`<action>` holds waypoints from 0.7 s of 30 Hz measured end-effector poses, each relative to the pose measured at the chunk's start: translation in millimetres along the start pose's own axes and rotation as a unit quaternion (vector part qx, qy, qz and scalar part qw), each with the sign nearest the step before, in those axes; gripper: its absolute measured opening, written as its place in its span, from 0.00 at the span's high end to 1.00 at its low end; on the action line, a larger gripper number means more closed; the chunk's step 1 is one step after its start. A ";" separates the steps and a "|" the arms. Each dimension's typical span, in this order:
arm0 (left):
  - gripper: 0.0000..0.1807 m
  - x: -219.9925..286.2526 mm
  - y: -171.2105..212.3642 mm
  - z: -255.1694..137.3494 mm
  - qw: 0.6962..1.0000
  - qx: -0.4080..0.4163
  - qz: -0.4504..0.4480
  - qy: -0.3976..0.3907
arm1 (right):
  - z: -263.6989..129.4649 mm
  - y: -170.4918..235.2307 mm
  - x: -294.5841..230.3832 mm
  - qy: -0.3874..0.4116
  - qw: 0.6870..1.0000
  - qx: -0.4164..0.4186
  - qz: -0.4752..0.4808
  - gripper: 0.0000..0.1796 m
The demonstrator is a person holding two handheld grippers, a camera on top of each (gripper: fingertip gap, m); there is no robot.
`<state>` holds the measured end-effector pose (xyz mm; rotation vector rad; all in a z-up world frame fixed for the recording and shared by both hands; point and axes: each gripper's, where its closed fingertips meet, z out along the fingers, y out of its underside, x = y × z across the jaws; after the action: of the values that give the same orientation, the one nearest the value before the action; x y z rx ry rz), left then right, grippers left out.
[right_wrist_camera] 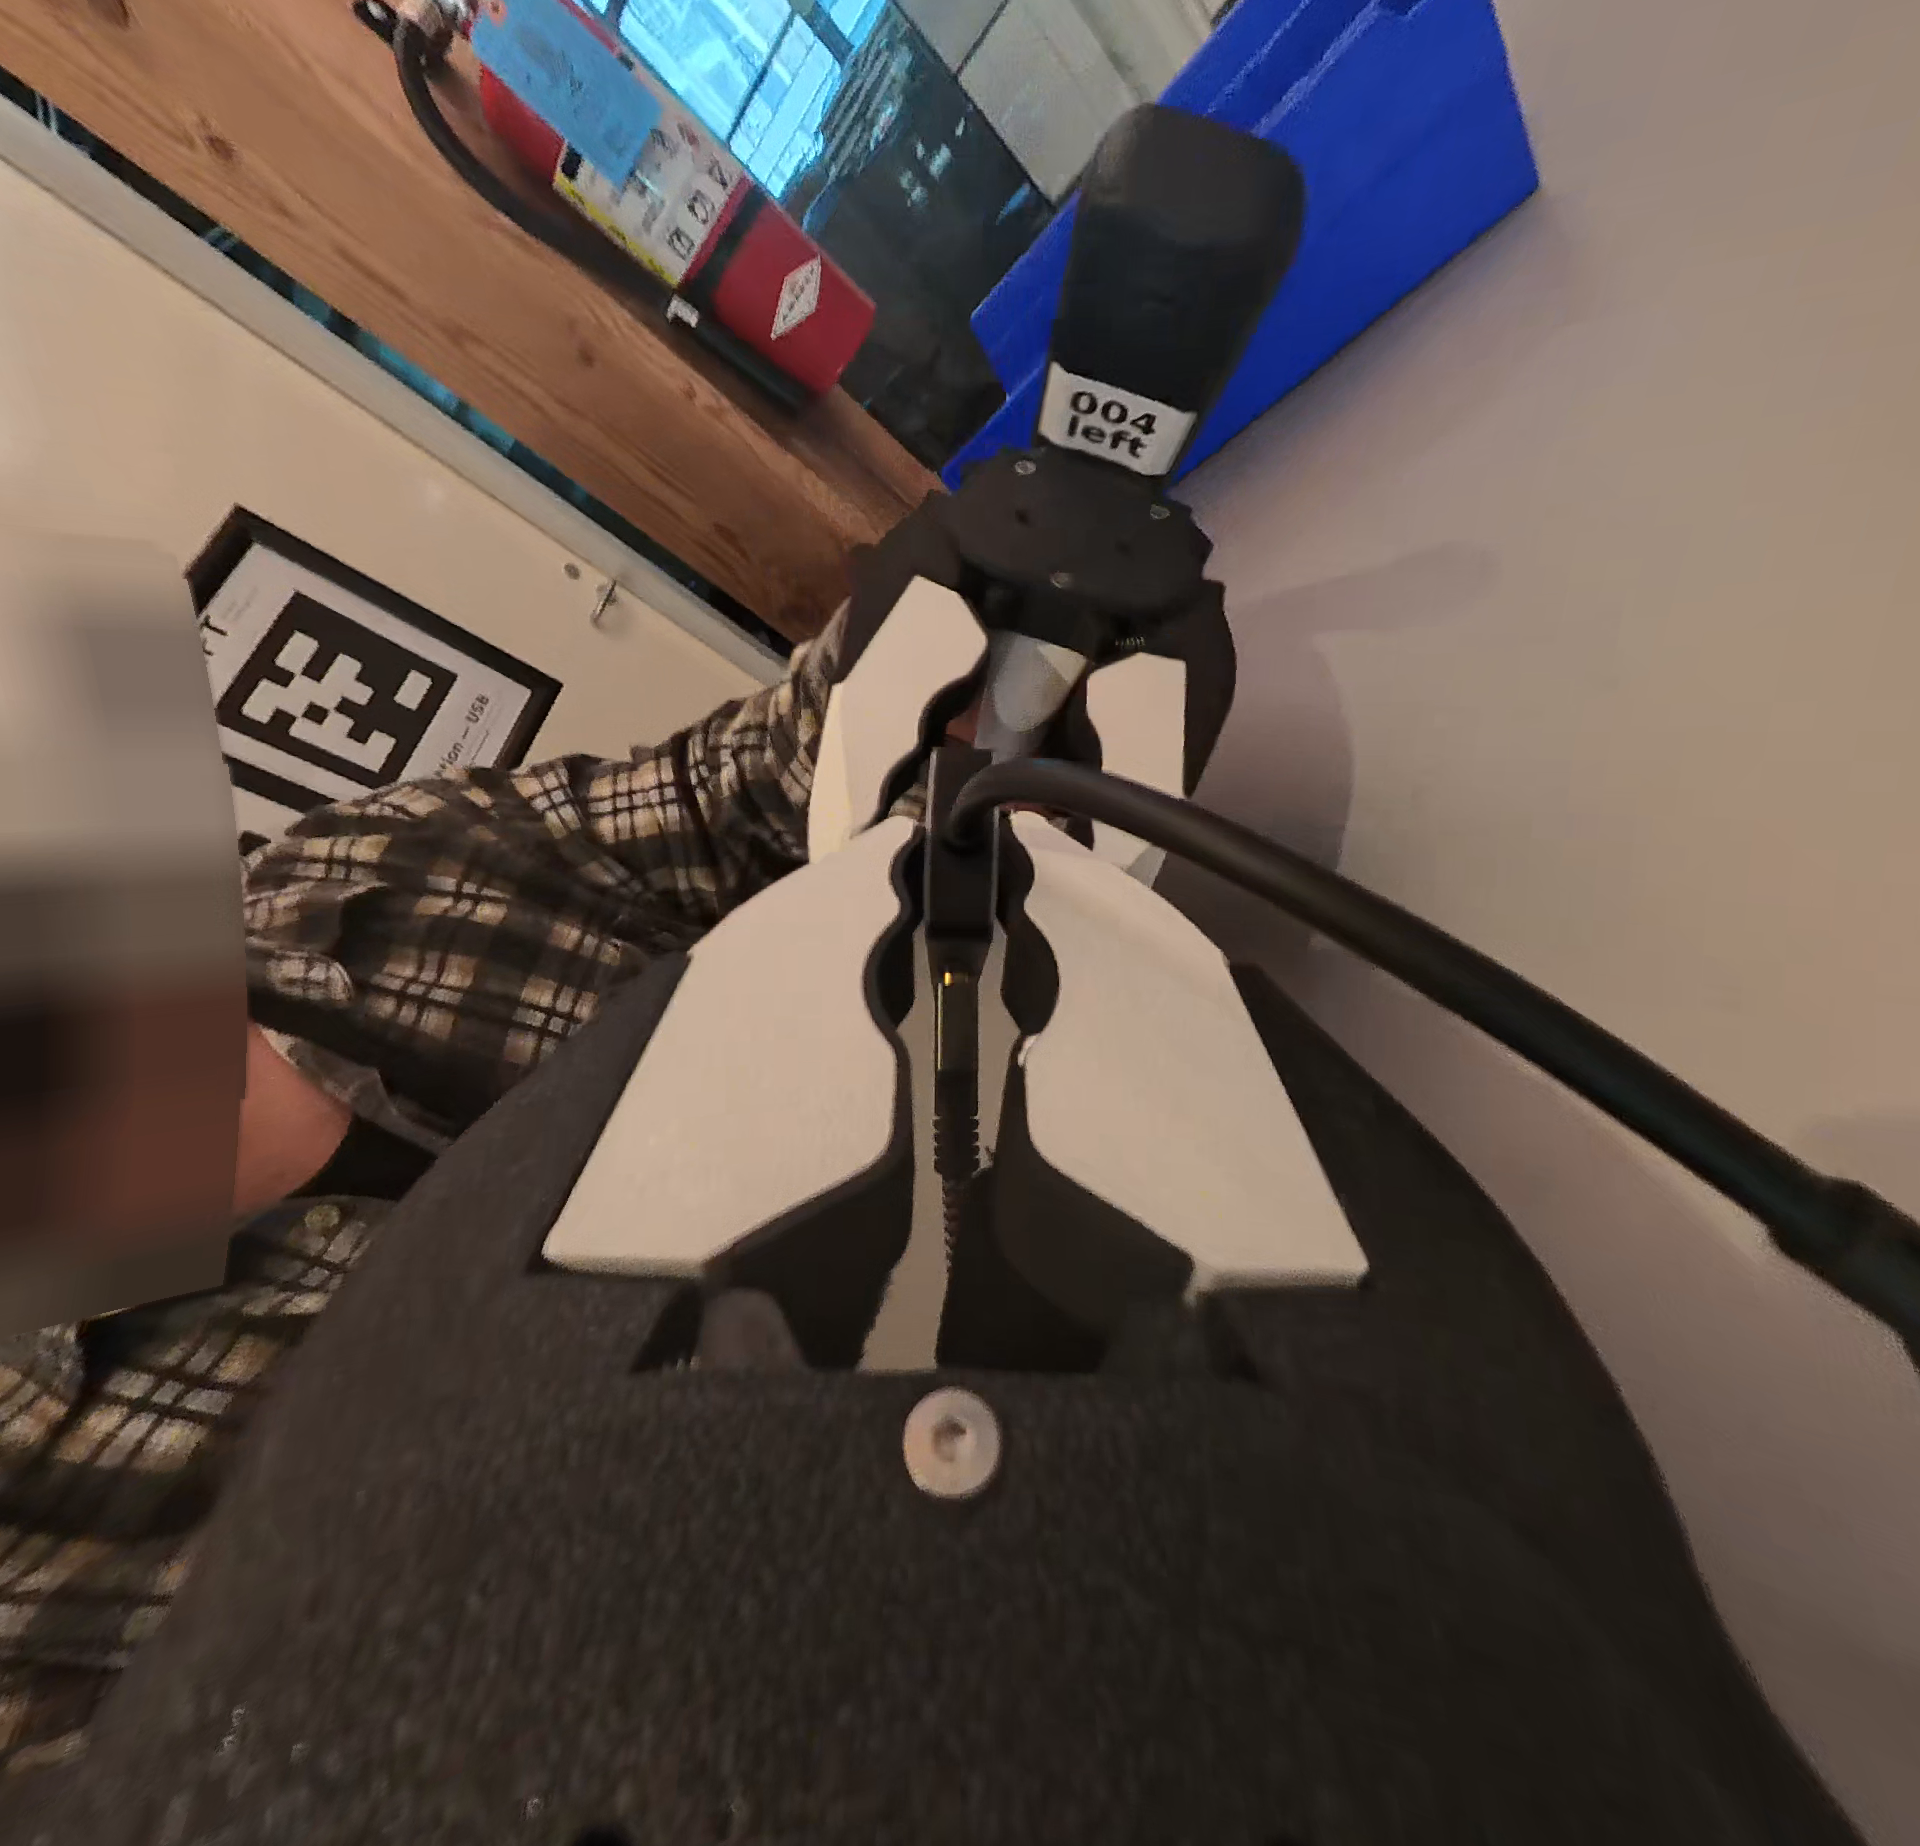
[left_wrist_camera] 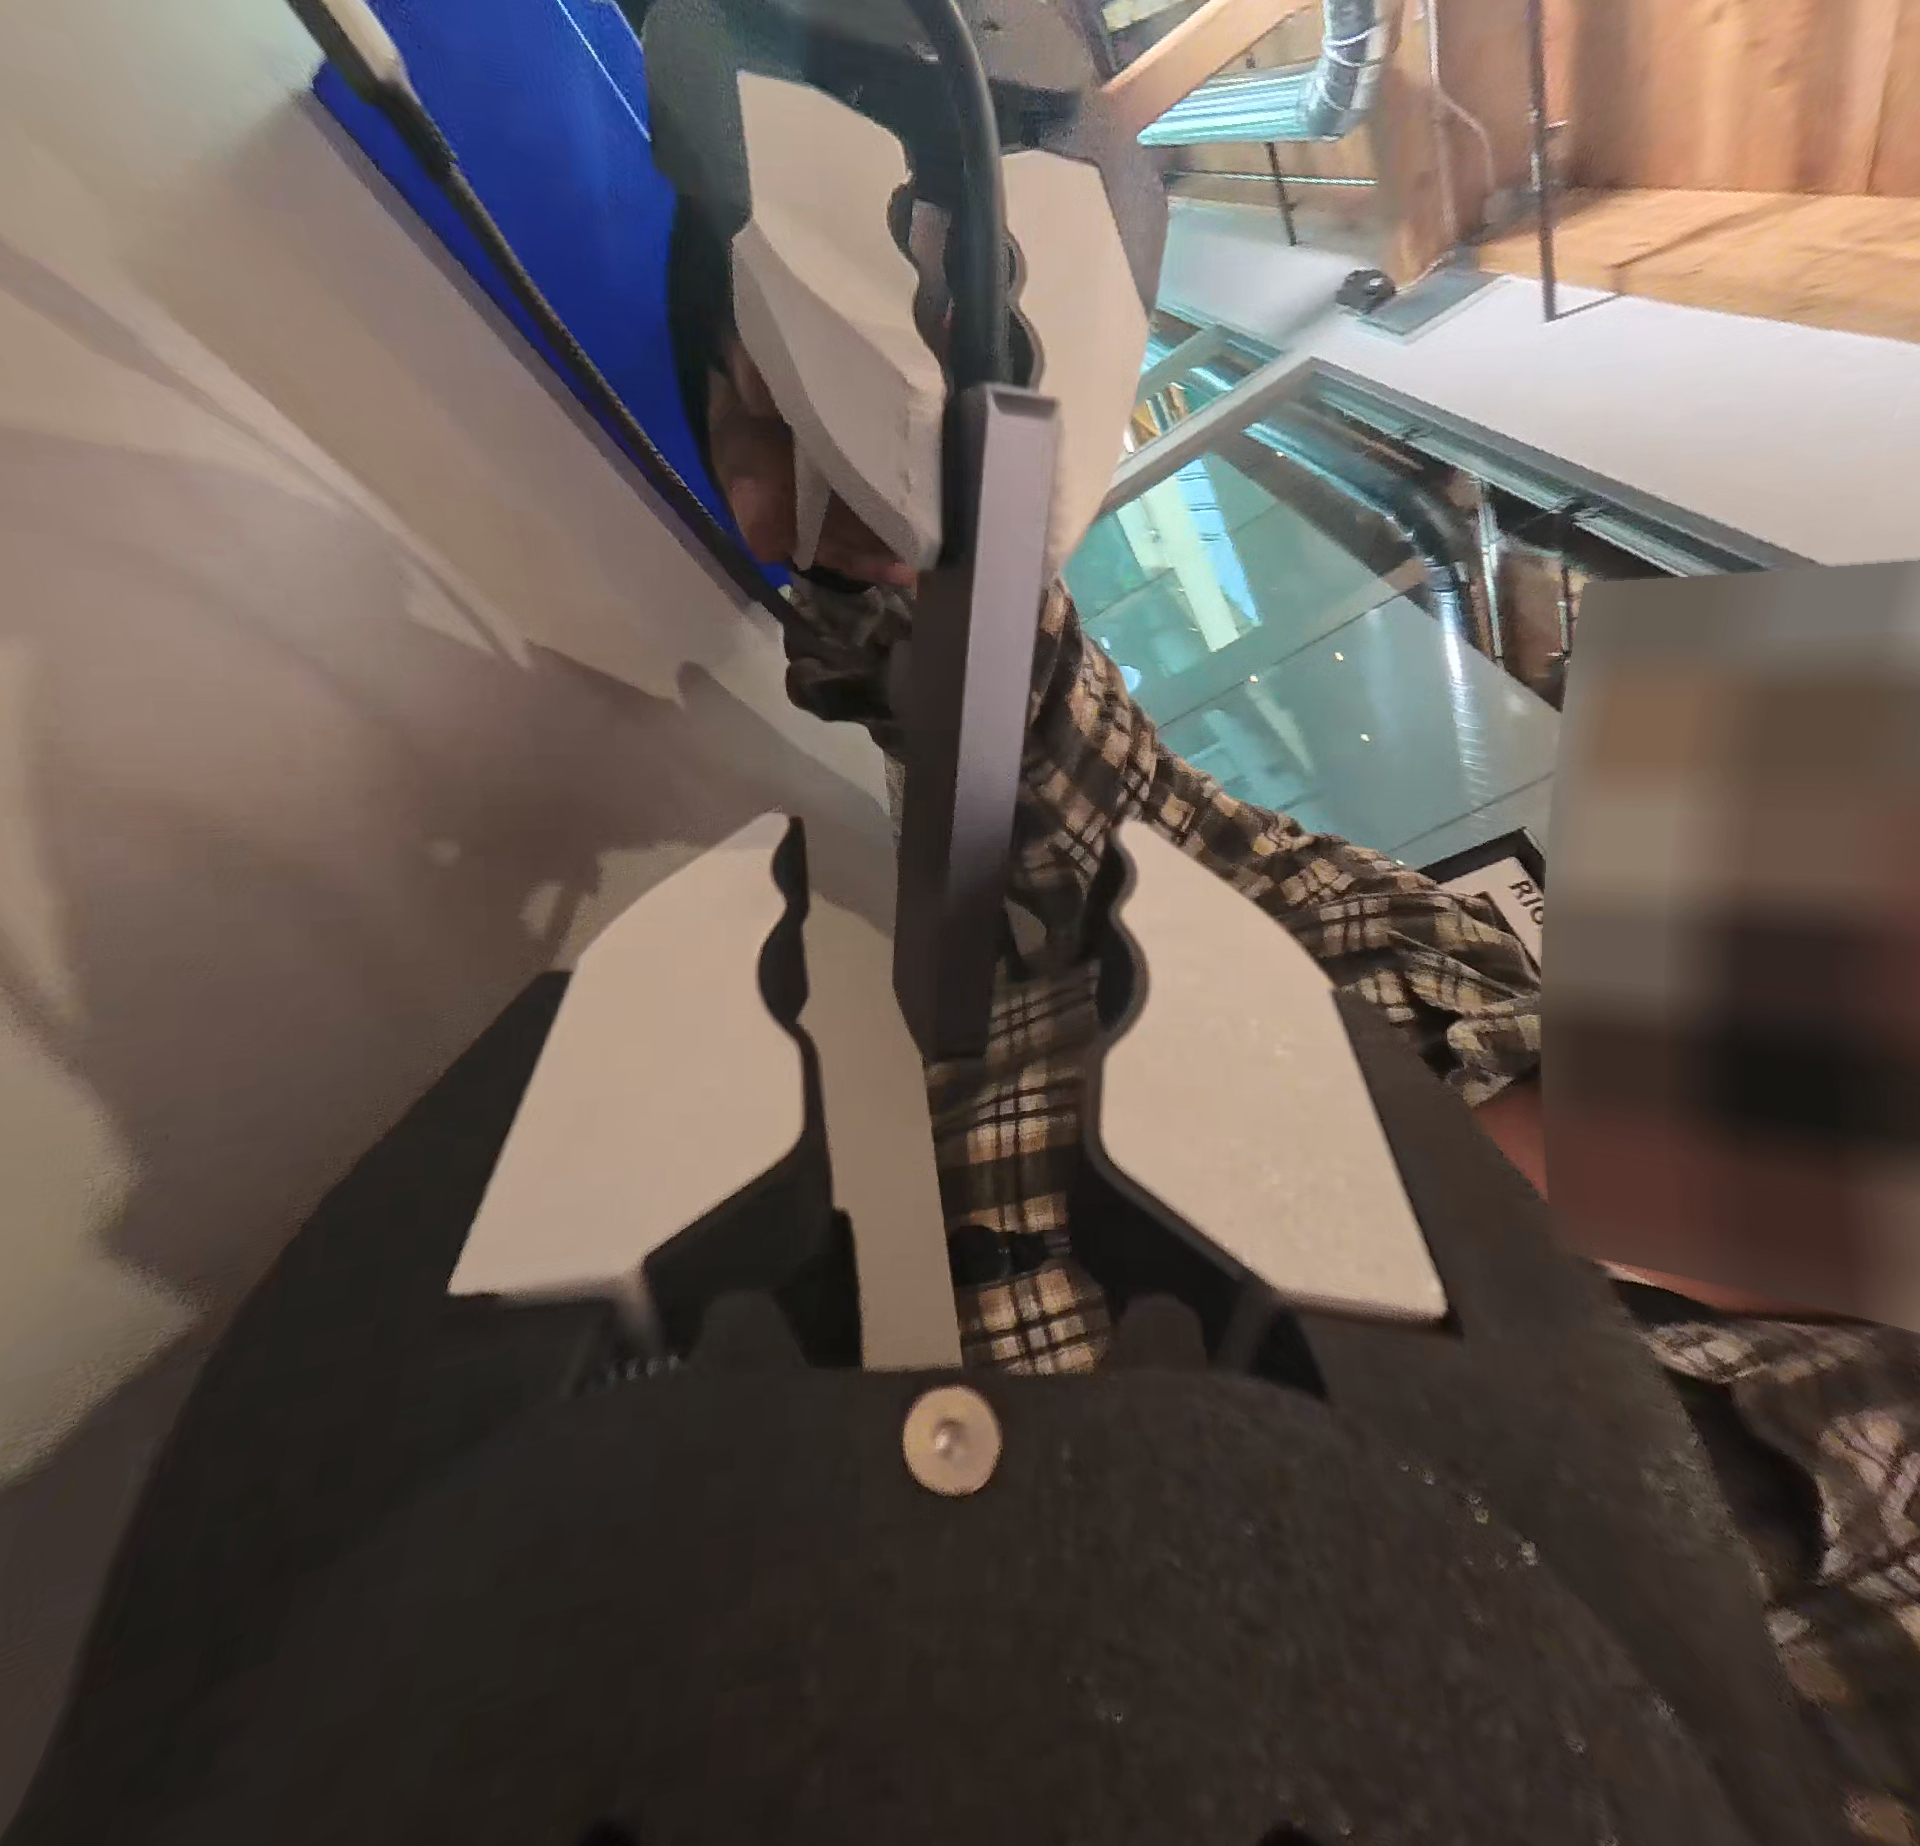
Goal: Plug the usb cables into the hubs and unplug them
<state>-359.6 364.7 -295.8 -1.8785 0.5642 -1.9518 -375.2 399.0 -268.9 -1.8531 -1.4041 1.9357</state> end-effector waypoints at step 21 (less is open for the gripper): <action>0.94 -33.9 -40.6 -21.9 0.983 0.132 0.084 -0.096 | -45.9 4.8 13.2 0.341 0.885 0.072 -0.309 0.72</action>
<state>-379.8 417.8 -303.9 -1.7644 0.3721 -1.6282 -337.7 428.7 -273.5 -1.5113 -1.3171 0.9187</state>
